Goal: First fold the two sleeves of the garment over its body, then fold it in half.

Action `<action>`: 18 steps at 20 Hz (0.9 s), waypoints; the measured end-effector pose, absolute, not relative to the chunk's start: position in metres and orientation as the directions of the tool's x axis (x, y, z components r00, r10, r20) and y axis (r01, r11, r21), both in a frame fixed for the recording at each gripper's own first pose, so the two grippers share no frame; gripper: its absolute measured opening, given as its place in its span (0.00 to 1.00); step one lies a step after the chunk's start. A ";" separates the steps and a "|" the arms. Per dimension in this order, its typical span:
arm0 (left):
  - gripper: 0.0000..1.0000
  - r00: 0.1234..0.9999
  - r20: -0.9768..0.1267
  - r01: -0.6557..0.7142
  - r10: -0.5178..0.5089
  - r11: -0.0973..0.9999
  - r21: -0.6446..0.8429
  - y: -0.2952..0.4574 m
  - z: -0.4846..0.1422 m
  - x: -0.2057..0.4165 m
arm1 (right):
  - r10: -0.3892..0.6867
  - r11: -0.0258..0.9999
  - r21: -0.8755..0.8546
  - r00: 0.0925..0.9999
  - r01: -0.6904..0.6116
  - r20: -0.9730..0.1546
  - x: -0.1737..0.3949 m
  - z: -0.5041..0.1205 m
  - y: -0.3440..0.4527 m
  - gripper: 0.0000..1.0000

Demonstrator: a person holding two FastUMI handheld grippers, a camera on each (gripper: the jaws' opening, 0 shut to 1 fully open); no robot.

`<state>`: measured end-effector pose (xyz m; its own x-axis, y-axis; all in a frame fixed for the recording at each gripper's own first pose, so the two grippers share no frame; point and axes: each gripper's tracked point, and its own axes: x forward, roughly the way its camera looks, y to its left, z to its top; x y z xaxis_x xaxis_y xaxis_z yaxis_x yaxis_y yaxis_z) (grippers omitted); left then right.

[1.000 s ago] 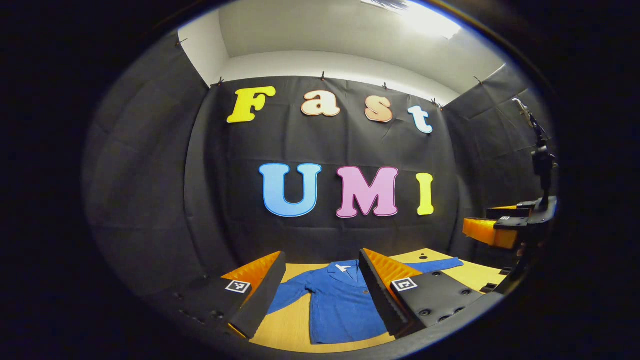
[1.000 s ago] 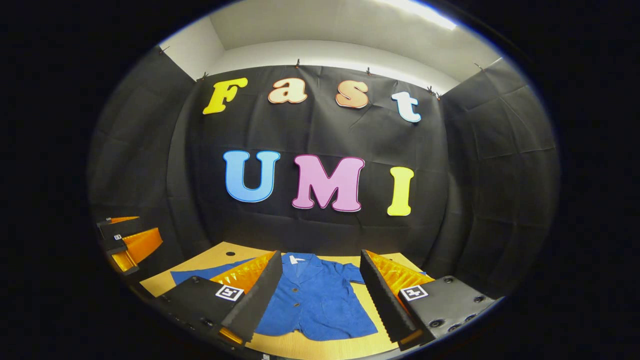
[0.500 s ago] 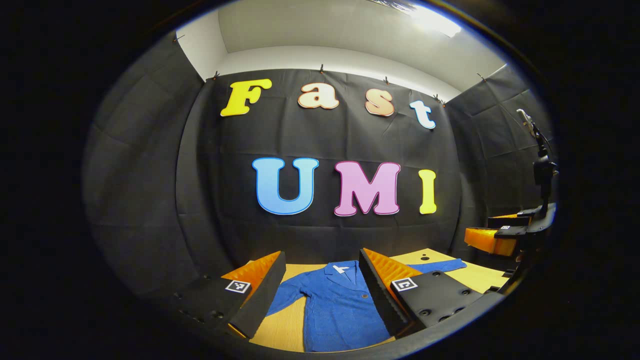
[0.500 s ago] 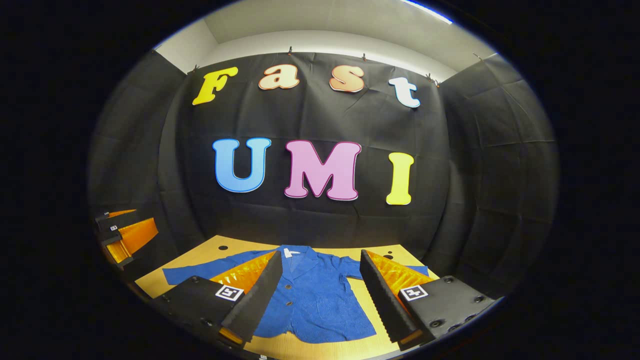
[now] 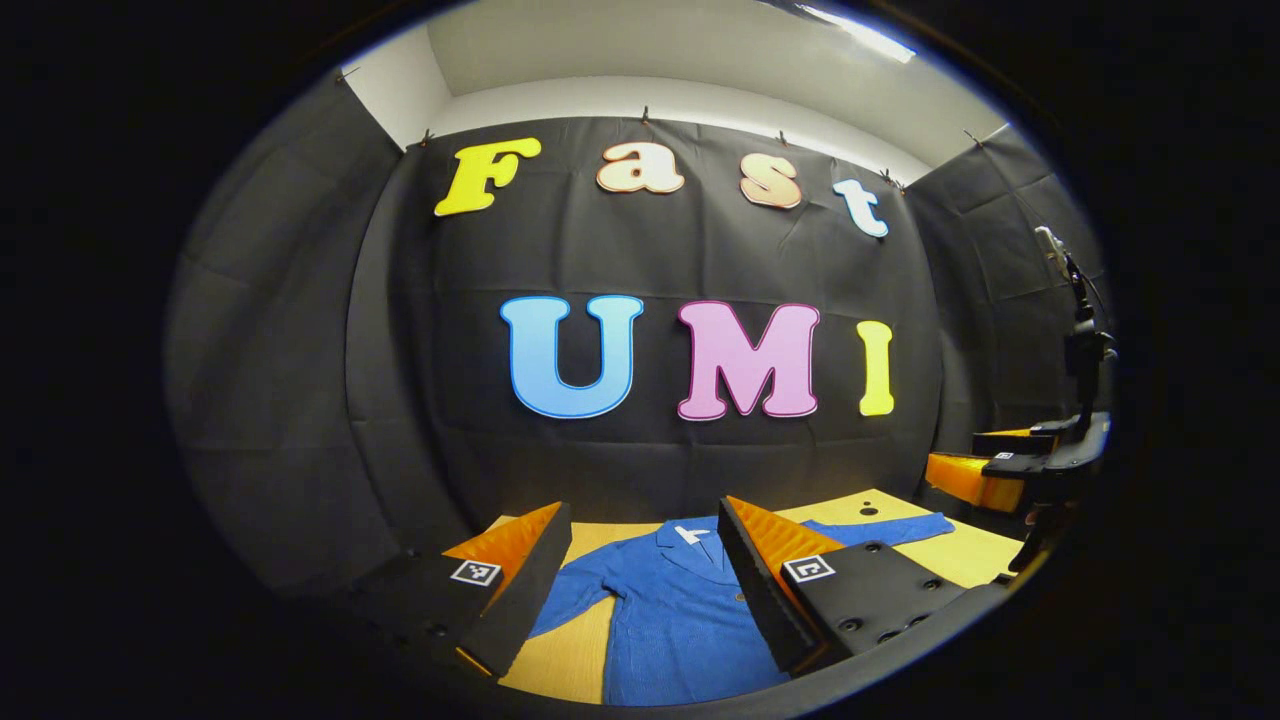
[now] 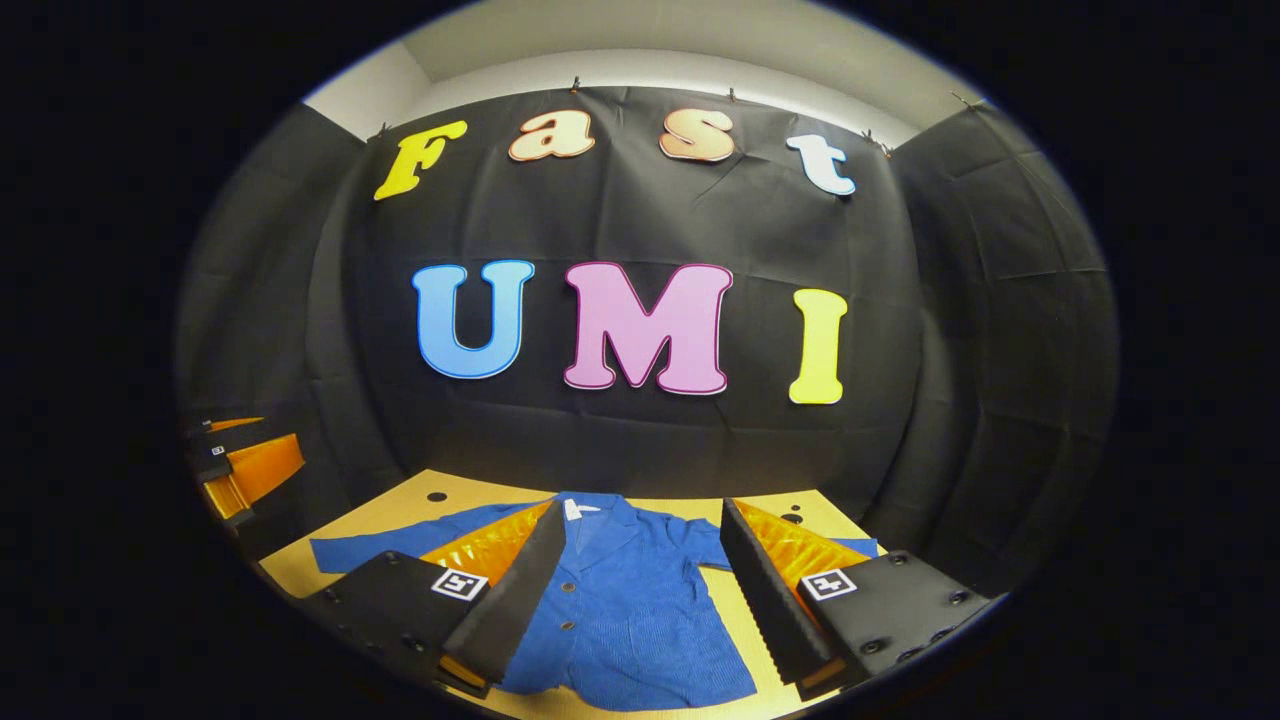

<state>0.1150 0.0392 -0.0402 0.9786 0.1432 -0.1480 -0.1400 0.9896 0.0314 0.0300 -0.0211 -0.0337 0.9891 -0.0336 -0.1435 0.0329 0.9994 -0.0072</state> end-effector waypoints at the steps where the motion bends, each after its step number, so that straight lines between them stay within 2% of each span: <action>1: 0.85 0.979 -0.143 -0.145 0.148 0.989 0.033 0.038 -0.038 0.120 | -0.039 0.999 -0.007 0.988 0.038 -0.152 0.032 -0.036 -0.023 0.96; 9: 0.85 0.964 -0.211 -0.148 0.159 0.987 0.067 0.016 -0.056 0.148 | -0.268 0.959 -0.158 0.938 0.237 -0.220 0.035 -0.056 -0.097 0.98; 10: 0.85 0.962 -0.220 -0.146 0.161 0.986 0.083 0.013 -0.059 0.152 | -0.297 0.951 -0.153 0.930 0.268 -0.217 0.039 -0.060 -0.108 0.96; 13: 0.85 0.952 -0.251 -0.145 0.178 0.979 0.144 0.006 -0.070 0.177 | -0.384 0.916 -0.209 0.898 0.342 -0.214 0.051 -0.076 -0.141 0.98; 15: 0.85 0.941 -0.290 -0.147 0.176 0.982 0.119 -0.005 -0.083 0.193 | -0.434 0.896 -0.229 0.859 0.380 -0.272 0.048 -0.096 -0.172 0.98; 17: 0.85 0.909 -0.365 -0.190 0.201 0.980 0.065 -0.008 -0.109 0.204 | -0.477 0.873 -0.251 0.838 0.417 -0.266 0.056 -0.106 -0.192 0.95; 18: 0.85 0.891 -0.397 -0.219 0.219 0.975 0.046 -0.006 -0.120 0.206 | -0.504 0.859 -0.269 0.815 0.436 -0.285 0.054 -0.113 -0.204 0.98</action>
<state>0.2057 -0.0059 -0.1203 0.8912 0.2194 -0.3970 -0.2193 0.9746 0.0463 0.0540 -0.2037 -0.1127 0.8154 -0.5036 -0.2853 0.4364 0.8587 -0.2687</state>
